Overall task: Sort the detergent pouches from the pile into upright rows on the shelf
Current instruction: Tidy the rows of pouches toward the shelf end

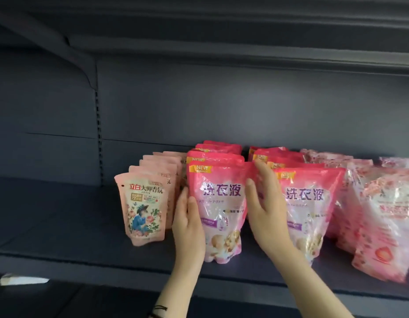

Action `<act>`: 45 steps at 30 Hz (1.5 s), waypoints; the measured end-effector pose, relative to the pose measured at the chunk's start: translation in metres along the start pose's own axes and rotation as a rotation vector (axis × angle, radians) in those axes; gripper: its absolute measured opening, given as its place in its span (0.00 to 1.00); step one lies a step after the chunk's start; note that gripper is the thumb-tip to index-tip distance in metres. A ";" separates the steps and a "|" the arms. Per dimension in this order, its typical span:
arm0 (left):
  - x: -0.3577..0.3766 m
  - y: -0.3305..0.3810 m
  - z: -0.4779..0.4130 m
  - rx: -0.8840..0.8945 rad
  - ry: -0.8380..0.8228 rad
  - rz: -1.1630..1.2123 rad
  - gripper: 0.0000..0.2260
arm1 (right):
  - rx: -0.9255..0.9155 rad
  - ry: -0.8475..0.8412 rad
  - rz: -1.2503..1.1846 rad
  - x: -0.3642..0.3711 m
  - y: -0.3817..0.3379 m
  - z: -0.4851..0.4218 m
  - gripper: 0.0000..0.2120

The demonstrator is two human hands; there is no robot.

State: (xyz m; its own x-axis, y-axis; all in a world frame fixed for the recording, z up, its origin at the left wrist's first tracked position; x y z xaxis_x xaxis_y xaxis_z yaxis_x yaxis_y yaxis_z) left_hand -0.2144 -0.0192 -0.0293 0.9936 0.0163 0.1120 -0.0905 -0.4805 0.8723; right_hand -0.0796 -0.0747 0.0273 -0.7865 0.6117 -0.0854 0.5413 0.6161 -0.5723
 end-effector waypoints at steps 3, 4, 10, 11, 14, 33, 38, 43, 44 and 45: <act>0.006 -0.011 0.012 -0.117 -0.045 0.028 0.14 | 0.227 0.059 -0.306 0.012 0.018 0.024 0.25; 0.006 -0.014 0.015 -0.139 -0.037 0.027 0.14 | 0.321 0.083 -0.402 0.016 0.025 0.031 0.25; 0.006 -0.021 0.026 -0.184 -0.047 0.046 0.15 | 0.651 0.009 -0.529 0.037 0.044 0.058 0.12; 0.005 -0.021 0.025 -0.181 -0.045 0.042 0.14 | 0.646 0.009 -0.534 0.039 0.043 0.058 0.12; 0.000 -0.020 0.020 -0.185 -0.016 0.044 0.11 | 0.635 -0.005 -0.556 0.043 0.036 0.057 0.12; 0.016 0.013 0.065 0.740 -0.001 -0.668 0.03 | 0.431 -0.098 0.211 -0.048 0.043 0.059 0.06; 0.071 0.016 0.070 0.469 -0.343 -0.476 0.07 | 0.419 0.047 0.313 -0.101 0.043 0.059 0.07; 0.120 0.013 0.051 0.167 -0.294 -0.320 0.08 | 0.364 0.137 0.309 -0.141 0.061 0.046 0.05; 0.126 0.012 0.046 0.153 -0.286 -0.303 0.07 | 0.363 0.135 0.299 -0.143 0.064 0.042 0.04; 0.131 0.009 0.042 0.141 -0.283 -0.294 0.07 | 0.357 0.138 0.271 -0.143 0.066 0.037 0.05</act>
State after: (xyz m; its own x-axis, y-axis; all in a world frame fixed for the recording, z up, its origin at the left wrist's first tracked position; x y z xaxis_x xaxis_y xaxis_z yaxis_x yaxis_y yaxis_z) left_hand -0.0824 -0.0587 -0.0265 0.9570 -0.0612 -0.2834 0.1899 -0.6066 0.7720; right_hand 0.0579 -0.1403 -0.0283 -0.5706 0.8023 -0.1751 0.5667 0.2304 -0.7911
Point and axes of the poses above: each hand's wrist, its own z-axis away from the middle knuckle, its own x-axis out of the palm, y = z × x, the point moved 3 cm from there along -z, towards the middle knuckle, and after that the axes turned 10 degrees about -z, right-handed, at the moved point
